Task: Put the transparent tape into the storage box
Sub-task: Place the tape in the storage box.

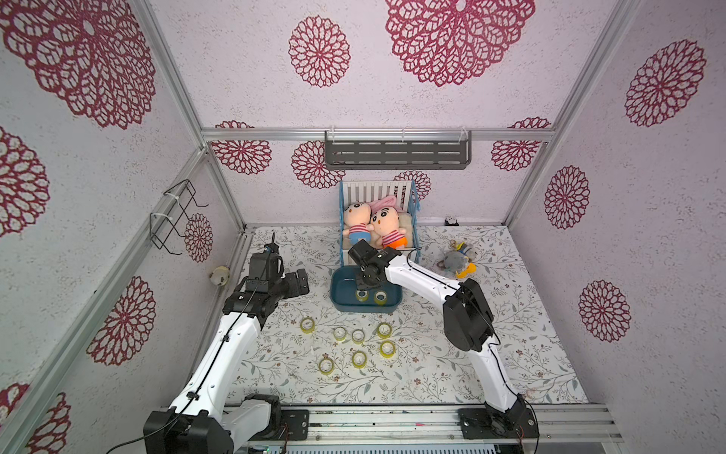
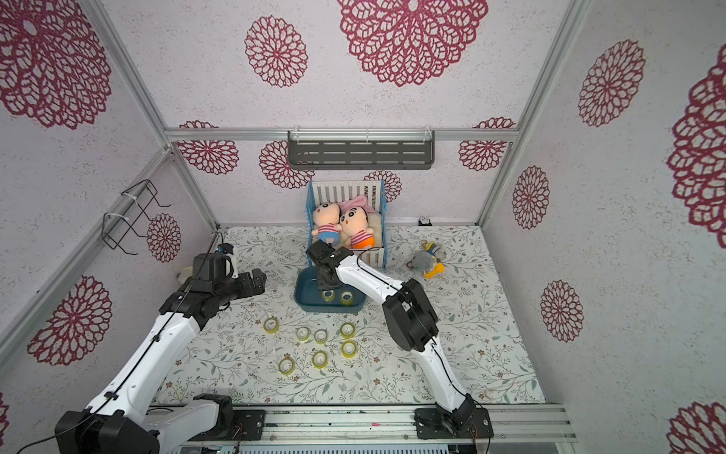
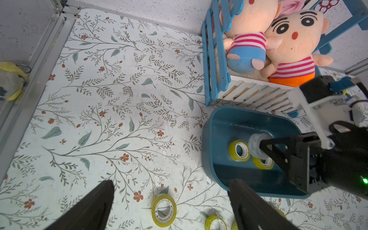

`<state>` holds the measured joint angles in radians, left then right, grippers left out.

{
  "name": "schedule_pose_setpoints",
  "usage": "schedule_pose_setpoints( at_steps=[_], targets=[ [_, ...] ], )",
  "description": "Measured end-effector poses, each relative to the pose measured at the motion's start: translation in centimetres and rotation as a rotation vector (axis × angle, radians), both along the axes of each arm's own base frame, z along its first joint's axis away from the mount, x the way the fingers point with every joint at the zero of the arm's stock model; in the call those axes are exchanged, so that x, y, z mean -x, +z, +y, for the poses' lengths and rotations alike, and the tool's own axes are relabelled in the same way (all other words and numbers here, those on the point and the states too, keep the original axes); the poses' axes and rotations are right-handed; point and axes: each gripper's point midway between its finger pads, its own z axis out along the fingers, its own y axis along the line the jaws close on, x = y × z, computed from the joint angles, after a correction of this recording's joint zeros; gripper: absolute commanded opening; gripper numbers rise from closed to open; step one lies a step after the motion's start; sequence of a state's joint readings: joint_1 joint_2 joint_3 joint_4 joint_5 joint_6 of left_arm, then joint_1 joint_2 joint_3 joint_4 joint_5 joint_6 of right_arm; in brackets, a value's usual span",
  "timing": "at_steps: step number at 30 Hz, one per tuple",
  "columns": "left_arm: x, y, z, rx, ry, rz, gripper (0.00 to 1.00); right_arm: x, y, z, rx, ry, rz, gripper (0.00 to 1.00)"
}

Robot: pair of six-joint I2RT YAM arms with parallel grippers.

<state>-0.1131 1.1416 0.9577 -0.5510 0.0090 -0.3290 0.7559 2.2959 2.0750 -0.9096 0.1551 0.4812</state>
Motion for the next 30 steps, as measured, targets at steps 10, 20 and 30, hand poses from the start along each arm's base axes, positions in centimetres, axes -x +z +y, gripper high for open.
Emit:
schedule_pose_setpoints(
  at_steps=[10,20,30],
  targets=[
    [0.0,-0.6,-0.7,-0.022,-0.022,0.016,0.97,0.1,-1.5,4.6,-0.031,0.071,0.023,0.69],
    [0.0,-0.4,-0.7,-0.048,-0.019,0.006,0.97,0.1,-0.7,4.1,-0.038,0.060,0.027,0.76],
    [0.6,1.2,-0.7,-0.035,-0.017,-0.049,0.97,0.6,8.9,0.5,-0.117,0.017,-0.107,0.77]
  ],
)
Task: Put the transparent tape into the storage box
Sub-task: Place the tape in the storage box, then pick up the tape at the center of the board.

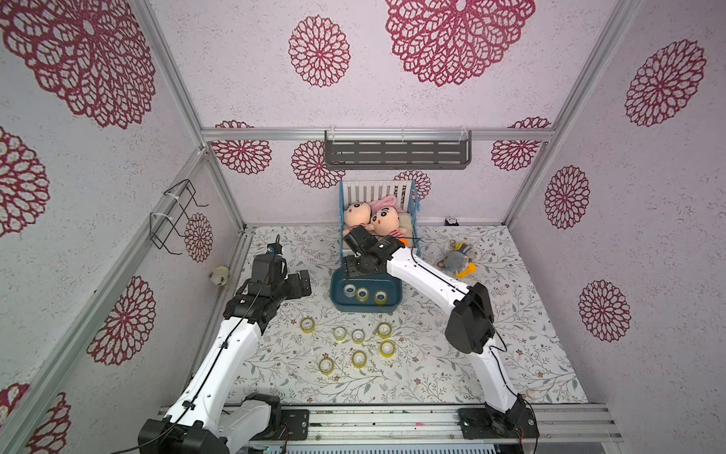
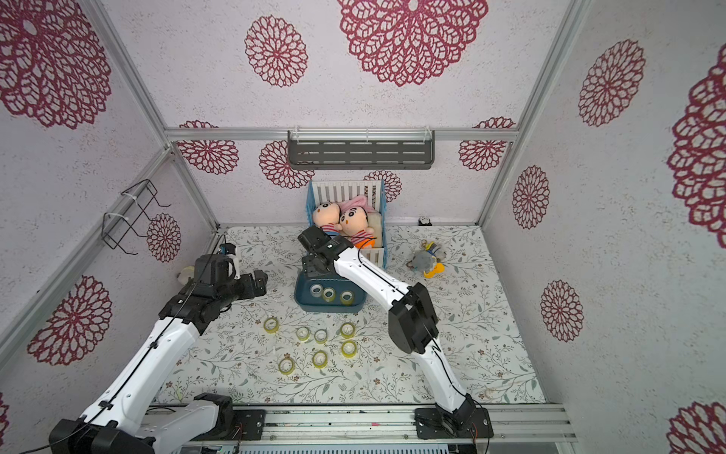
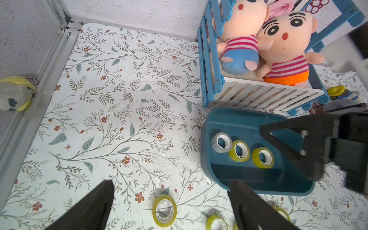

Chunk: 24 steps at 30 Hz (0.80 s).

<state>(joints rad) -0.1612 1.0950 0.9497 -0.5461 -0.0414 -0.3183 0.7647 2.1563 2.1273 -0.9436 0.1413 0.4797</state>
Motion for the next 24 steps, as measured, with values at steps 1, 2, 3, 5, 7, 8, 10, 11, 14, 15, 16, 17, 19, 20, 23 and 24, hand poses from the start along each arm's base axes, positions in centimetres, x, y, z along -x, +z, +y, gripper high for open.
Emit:
schedule_pose_setpoints(
  at_steps=[1,2,3,5,7,8,10,11,14,15,16,17,19,20,23,24],
  targets=[
    [0.0,-0.1,-0.2,0.007,-0.008,0.002,0.97,0.5,0.9,-0.6,-0.012,-0.002,-0.011,0.77],
    [0.0,-0.2,-0.3,0.012,-0.014,0.005,0.97,0.9,1.8,-1.2,-0.028,-0.003,-0.024,0.77],
    [-0.1,-0.4,-0.6,0.021,-0.022,0.013,0.97,1.5,2.7,-1.8,-0.046,-0.003,-0.038,0.78],
    [-0.2,-1.0,-0.8,0.027,-0.032,0.036,0.97,2.8,3.8,-3.0,-0.078,-0.001,-0.062,0.78],
    [-0.4,-2.1,-1.2,0.035,-0.046,0.071,0.97,4.4,4.5,-4.2,-0.122,0.013,-0.080,0.78],
    [-0.5,-2.6,-1.4,0.039,-0.052,0.087,0.97,5.1,4.6,-4.6,-0.137,0.018,-0.086,0.78],
    [-0.7,-3.6,-1.6,0.044,-0.062,0.121,0.97,6.8,4.4,-5.8,-0.167,0.032,-0.089,0.78],
    [-0.7,-4.0,-1.7,0.046,-0.065,0.132,0.97,7.5,4.2,-6.2,-0.178,0.038,-0.089,0.78],
    [-0.8,-5.2,-1.7,0.039,-0.061,0.171,0.97,9.9,2.7,-7.7,-0.204,0.050,-0.078,0.78],
    [-0.8,-5.5,-1.6,0.035,-0.059,0.182,0.97,10.7,2.0,-8.3,-0.212,0.046,-0.071,0.78],
    [-0.8,-5.7,-1.6,0.031,-0.056,0.191,0.97,11.6,1.3,-8.9,-0.220,0.042,-0.062,0.78],
    [-0.9,-5.9,-1.5,0.029,-0.054,0.196,0.97,12.4,0.7,-9.4,-0.227,0.035,-0.056,0.78],
    [-0.9,-6.2,-1.5,0.024,-0.052,0.205,0.97,14.3,-0.8,-10.7,-0.241,0.020,-0.034,0.78],
    [-0.9,-6.3,-1.5,0.022,-0.052,0.208,0.97,15.2,-1.5,-11.4,-0.245,0.010,-0.023,0.78],
    [-0.9,-6.4,-1.8,0.013,-0.059,0.213,0.97,17.2,-3.1,-13.2,-0.257,-0.029,0.000,0.78],
    [-0.9,-6.5,-2.0,0.009,-0.063,0.213,0.97,17.7,-3.6,-13.7,-0.259,-0.045,0.007,0.78]
  ],
)
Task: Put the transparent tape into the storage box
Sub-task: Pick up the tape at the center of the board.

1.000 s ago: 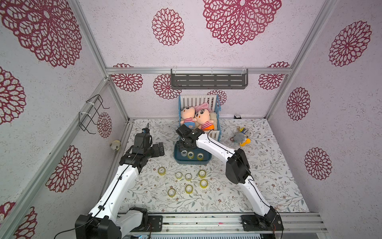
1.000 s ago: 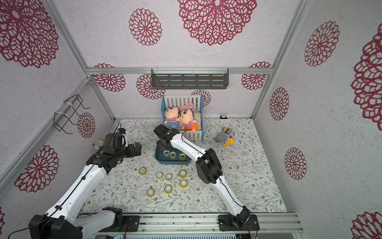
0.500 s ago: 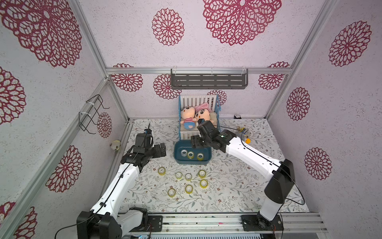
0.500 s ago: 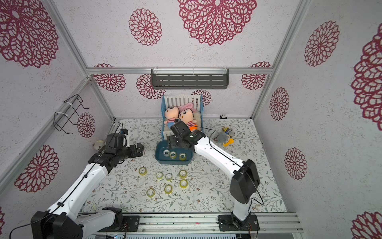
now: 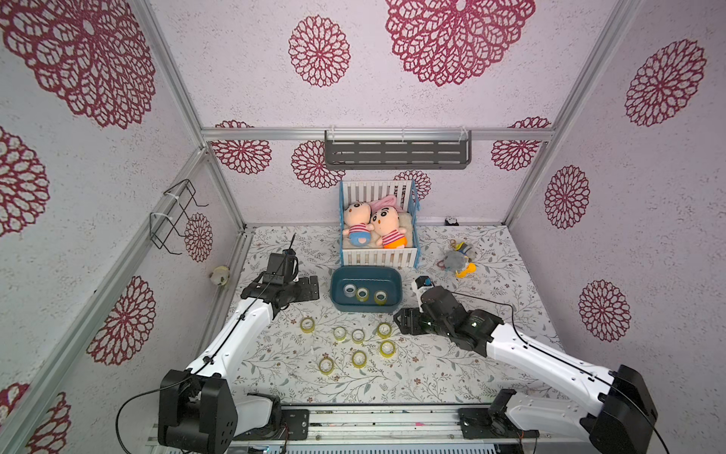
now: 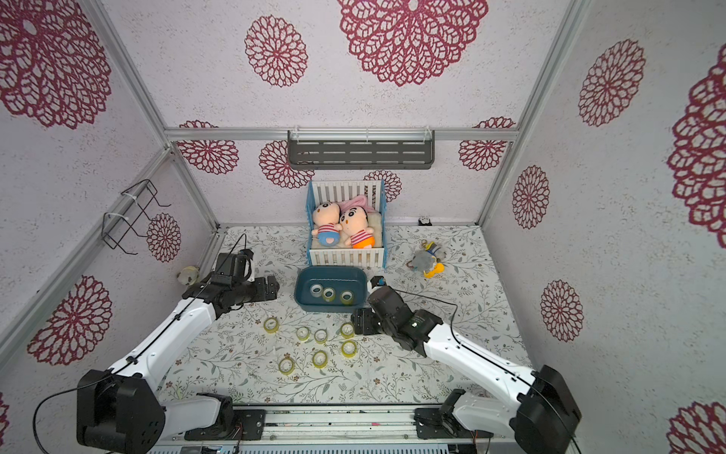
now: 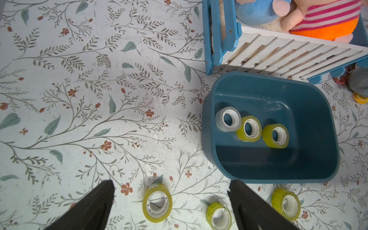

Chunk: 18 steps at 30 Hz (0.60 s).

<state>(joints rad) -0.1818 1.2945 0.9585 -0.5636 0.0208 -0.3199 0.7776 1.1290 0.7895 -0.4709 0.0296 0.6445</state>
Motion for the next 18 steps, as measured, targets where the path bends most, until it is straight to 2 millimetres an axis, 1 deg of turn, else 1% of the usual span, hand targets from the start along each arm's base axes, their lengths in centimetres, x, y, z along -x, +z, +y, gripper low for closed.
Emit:
schedule_pose_setpoints(
  at_steps=[3,7,10,13,15,18],
  targets=[
    [0.0,-0.1,-0.2,-0.008,-0.008,0.002,0.97,0.8,-1.3,-1.0,0.002,-0.029,0.027,0.77],
    [0.0,-0.3,-0.2,-0.016,-0.008,0.007,0.97,1.2,-2.7,-1.2,0.020,-0.043,0.068,0.75],
    [-0.1,-0.3,-0.1,-0.023,-0.003,0.007,0.97,1.7,-4.2,-0.5,0.045,-0.019,0.106,0.73],
    [-0.1,-0.3,0.0,-0.029,0.001,0.006,0.97,2.6,-6.1,0.4,0.099,0.021,0.158,0.73],
    [-0.1,-0.3,0.1,-0.030,0.001,0.006,0.97,3.1,-7.3,0.7,0.134,0.040,0.186,0.72],
    [-0.1,-0.4,0.0,-0.030,0.001,0.007,0.97,3.7,-8.4,0.9,0.165,0.057,0.216,0.72]
  ],
)
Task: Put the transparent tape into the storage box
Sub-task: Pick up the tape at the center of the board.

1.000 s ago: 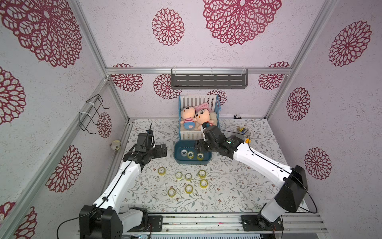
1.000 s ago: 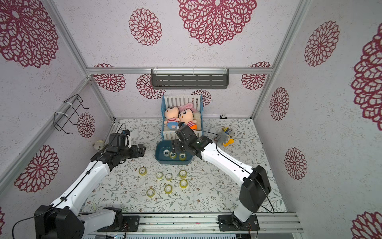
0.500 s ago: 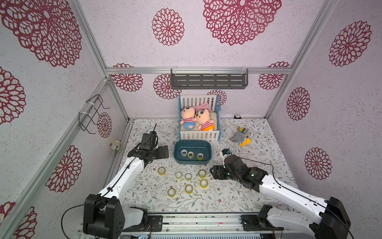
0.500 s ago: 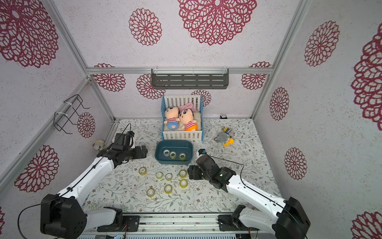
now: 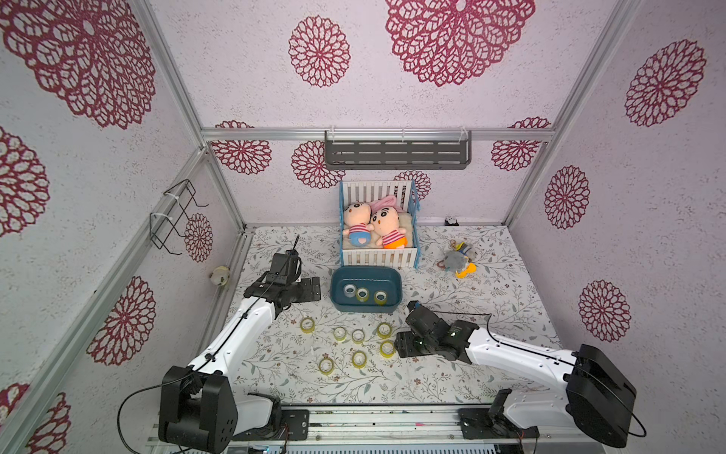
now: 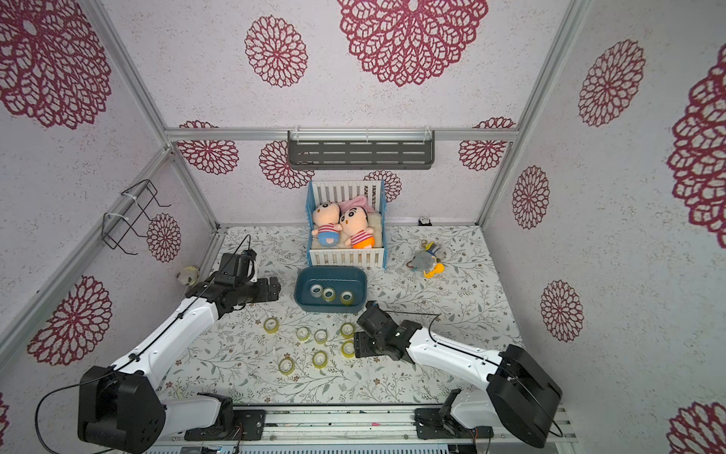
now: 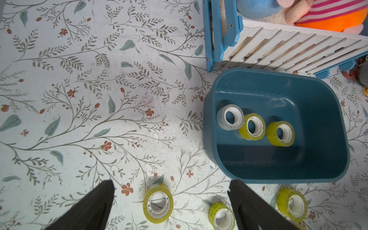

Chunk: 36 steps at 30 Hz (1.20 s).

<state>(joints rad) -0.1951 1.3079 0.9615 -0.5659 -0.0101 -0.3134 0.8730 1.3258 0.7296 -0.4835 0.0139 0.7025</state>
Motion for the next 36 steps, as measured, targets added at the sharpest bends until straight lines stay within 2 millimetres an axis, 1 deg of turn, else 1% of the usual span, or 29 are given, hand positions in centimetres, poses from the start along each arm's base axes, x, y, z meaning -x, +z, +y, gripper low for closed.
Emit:
schedule_pose_setpoints(
  at_steps=[7,14,17,20,25,32,36],
  targets=[
    [0.0,0.0,0.0,-0.002,-0.004,0.001,0.97,0.4,-1.0,0.4,0.021,0.000,0.032,0.72],
    [0.0,-0.1,-0.1,-0.004,-0.007,0.001,0.97,0.4,-1.9,1.9,0.077,0.028,0.054,0.72],
    [0.0,-0.2,-0.1,-0.005,-0.007,0.005,0.97,0.2,-2.1,2.2,0.102,0.031,0.061,0.72],
    [0.0,-0.3,-0.1,-0.006,-0.008,0.008,0.97,-0.1,-2.5,2.1,0.136,0.015,0.061,0.73],
    [-0.1,-0.2,-0.1,-0.005,-0.008,0.006,0.97,-0.3,-3.4,1.2,0.193,-0.018,0.073,0.74],
    [-0.1,-0.2,-0.1,-0.005,-0.008,0.006,0.97,-0.6,-3.3,0.3,0.237,-0.048,0.058,0.74],
    [-0.1,-0.2,-0.1,-0.006,-0.008,0.006,0.97,-0.2,-3.2,-0.9,0.249,-0.060,0.054,0.73]
  ],
)
